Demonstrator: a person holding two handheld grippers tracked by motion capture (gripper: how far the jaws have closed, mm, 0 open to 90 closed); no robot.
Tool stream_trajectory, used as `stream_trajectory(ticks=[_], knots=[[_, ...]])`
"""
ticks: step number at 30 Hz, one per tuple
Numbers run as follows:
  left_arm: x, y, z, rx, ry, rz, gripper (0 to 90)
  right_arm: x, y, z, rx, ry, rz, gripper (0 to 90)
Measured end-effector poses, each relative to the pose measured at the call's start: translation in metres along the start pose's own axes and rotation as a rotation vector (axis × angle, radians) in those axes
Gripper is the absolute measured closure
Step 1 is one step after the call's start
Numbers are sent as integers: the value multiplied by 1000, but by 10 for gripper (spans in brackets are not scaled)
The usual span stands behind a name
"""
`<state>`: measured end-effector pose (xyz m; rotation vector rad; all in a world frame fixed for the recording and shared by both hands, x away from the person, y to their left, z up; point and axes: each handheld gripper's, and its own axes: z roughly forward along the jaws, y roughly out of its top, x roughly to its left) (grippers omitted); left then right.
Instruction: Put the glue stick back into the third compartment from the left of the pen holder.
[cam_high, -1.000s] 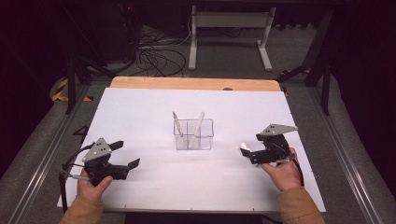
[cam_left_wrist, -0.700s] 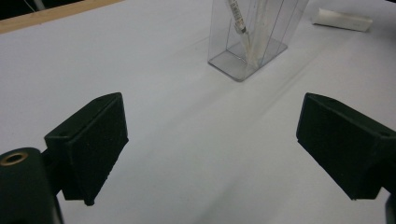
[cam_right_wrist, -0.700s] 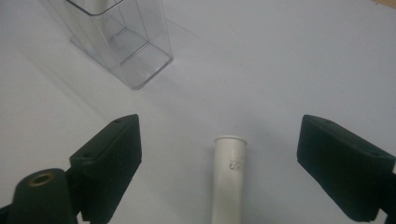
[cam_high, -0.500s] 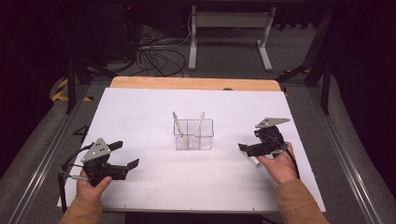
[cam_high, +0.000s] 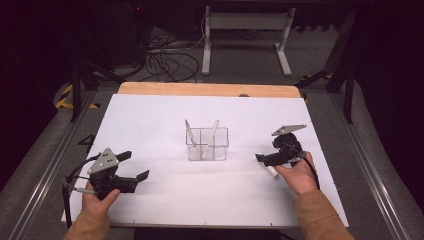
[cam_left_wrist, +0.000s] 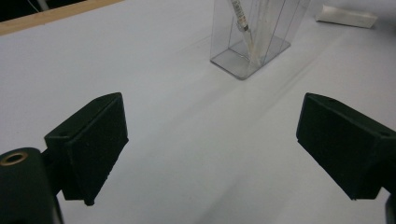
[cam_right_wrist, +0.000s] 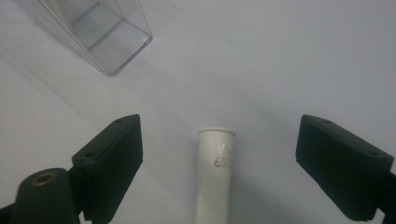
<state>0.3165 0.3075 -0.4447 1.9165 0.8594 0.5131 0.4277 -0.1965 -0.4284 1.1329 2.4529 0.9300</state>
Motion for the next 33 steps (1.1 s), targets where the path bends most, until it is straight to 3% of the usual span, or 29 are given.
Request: stream_trajectory(ticks=[16, 24, 28, 33], knots=[[0, 0, 0, 2, 6, 4, 96, 3, -1, 21, 169, -20, -45, 342], [0, 0, 1, 4, 8, 5, 97, 5, -2, 26, 228, -42, -48, 503], [0, 0, 0, 2, 8, 5, 96, 6, -3, 27, 255, -59, -38, 663], [0, 0, 1, 3, 12, 9, 97, 8, -3, 29, 266, -74, -14, 674]])
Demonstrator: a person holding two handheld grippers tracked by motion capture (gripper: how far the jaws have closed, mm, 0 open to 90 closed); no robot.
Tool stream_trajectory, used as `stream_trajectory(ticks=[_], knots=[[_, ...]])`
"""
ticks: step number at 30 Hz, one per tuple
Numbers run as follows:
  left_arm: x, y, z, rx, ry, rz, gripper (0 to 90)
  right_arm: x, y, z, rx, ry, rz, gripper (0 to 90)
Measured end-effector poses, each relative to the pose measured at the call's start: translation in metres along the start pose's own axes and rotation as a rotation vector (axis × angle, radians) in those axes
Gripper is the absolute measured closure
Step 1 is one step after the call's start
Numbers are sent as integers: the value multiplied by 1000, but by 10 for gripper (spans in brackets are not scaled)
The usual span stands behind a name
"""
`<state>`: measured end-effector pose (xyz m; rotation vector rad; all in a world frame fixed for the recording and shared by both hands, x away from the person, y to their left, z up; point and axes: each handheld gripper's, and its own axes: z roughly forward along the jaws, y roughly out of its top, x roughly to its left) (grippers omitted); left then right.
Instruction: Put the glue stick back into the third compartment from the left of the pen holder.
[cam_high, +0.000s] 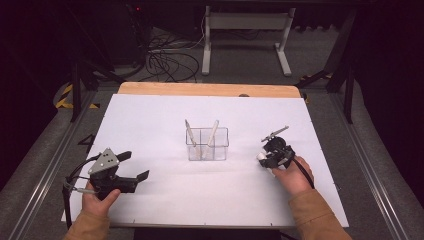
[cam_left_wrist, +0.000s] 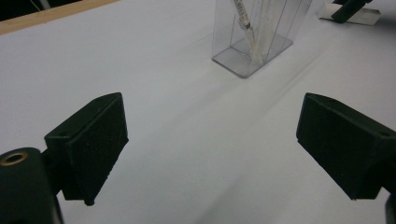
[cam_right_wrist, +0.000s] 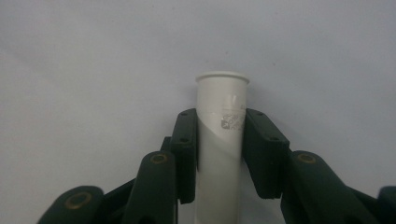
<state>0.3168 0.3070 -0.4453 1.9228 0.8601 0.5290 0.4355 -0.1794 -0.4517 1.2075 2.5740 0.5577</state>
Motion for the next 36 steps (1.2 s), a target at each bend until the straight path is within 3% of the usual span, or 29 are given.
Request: stream_trajectory(ticks=[17, 29, 36], knots=[[0, 0, -1, -2, -1, -3, 97, 2, 0, -2, -7, -20, -7, 683], [0, 0, -1, -5, 5, -3, 97, 9, 1, -37, -118, -18, -25, 685], [0, 0, -2, -8, 4, -6, 97, 16, 6, -51, -150, -15, -53, 684]])
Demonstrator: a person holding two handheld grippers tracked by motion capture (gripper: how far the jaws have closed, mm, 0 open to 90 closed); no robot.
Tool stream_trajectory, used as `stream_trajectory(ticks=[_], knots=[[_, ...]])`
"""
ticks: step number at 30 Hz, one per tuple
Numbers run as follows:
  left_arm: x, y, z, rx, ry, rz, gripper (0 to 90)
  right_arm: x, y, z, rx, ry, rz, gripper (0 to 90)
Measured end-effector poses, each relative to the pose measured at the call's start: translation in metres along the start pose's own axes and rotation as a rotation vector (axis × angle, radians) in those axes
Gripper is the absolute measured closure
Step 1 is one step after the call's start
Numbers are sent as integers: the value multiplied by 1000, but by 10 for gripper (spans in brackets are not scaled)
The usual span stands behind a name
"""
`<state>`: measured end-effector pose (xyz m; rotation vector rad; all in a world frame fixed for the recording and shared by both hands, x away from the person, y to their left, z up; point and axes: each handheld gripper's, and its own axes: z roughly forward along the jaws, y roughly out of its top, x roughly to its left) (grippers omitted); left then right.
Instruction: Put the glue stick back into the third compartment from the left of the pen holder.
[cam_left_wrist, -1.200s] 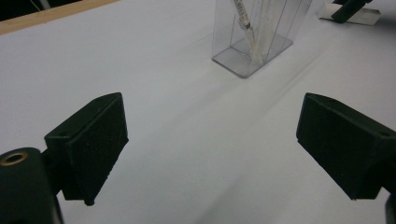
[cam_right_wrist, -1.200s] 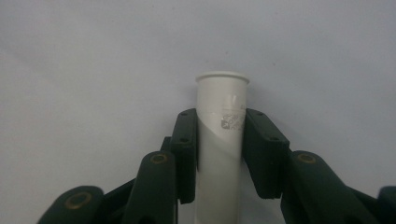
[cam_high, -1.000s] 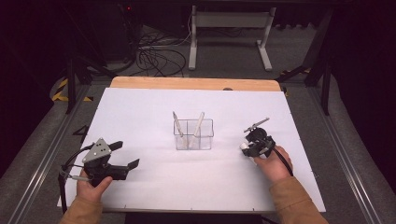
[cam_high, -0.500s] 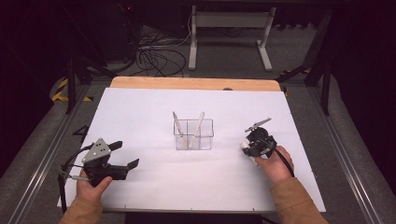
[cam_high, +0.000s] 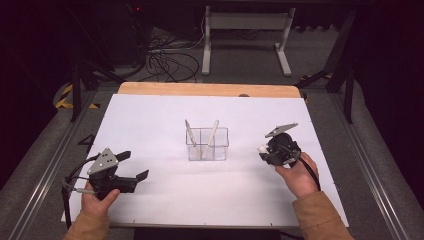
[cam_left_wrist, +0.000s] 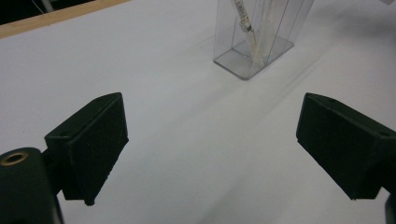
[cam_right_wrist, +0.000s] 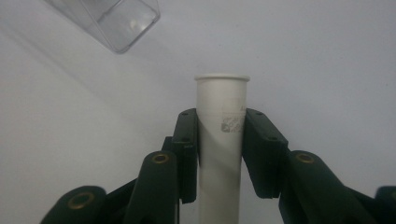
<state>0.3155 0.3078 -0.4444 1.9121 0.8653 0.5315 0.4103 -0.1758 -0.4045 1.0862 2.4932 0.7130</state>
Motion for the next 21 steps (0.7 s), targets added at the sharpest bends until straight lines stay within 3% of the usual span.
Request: stream_trajectory(ticks=[12, 21], knots=[[0, 0, 0, -1, 2, 2, 97, 3, 4, -11, -52, -1, -22, 683], [0, 0, 0, -1, 1, 1, 97, 7, 10, -28, -181, 12, -58, 682]])
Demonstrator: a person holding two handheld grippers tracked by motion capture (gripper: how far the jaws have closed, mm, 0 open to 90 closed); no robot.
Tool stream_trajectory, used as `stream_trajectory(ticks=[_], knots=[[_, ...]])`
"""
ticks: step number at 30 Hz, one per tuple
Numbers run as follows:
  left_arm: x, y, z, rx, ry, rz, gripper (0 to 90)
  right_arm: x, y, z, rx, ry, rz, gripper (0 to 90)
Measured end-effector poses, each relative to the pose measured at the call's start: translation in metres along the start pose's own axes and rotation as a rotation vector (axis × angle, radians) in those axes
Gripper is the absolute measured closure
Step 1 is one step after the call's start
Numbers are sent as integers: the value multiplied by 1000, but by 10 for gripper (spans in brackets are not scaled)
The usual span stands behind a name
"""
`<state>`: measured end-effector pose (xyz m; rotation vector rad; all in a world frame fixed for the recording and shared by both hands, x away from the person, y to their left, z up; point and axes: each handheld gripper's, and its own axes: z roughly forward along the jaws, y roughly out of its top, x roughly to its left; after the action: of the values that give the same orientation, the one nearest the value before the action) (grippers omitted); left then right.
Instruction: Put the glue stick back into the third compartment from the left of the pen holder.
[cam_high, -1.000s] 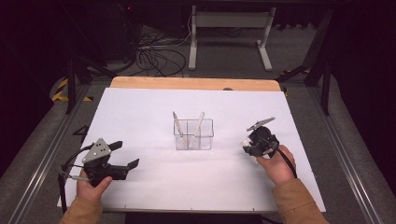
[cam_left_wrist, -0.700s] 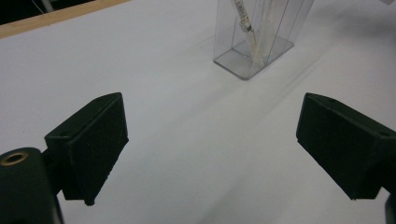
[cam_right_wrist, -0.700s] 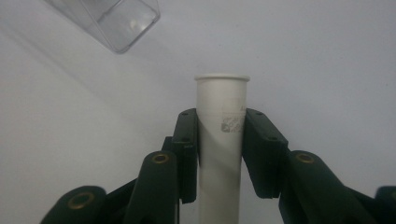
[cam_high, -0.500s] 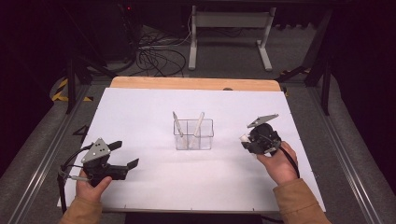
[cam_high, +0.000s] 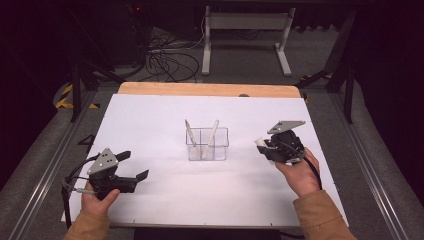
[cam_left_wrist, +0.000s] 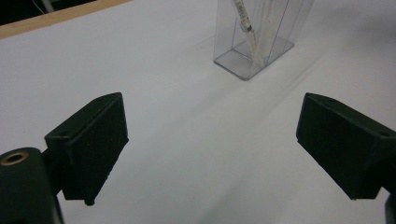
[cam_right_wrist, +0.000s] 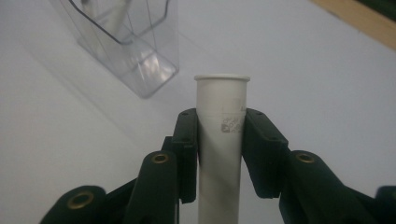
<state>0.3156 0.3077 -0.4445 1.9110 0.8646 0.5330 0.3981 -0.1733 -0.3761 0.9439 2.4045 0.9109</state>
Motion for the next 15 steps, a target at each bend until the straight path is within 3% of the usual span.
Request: stream_trajectory(ticks=[7, 15], knots=[[0, 0, -1, 1, -1, 2, 97, 6, 11, -14, -143, 25, -39, 682], [0, 0, -1, -3, -2, 1, 97, 11, 19, -18, -244, 75, -55, 681]])
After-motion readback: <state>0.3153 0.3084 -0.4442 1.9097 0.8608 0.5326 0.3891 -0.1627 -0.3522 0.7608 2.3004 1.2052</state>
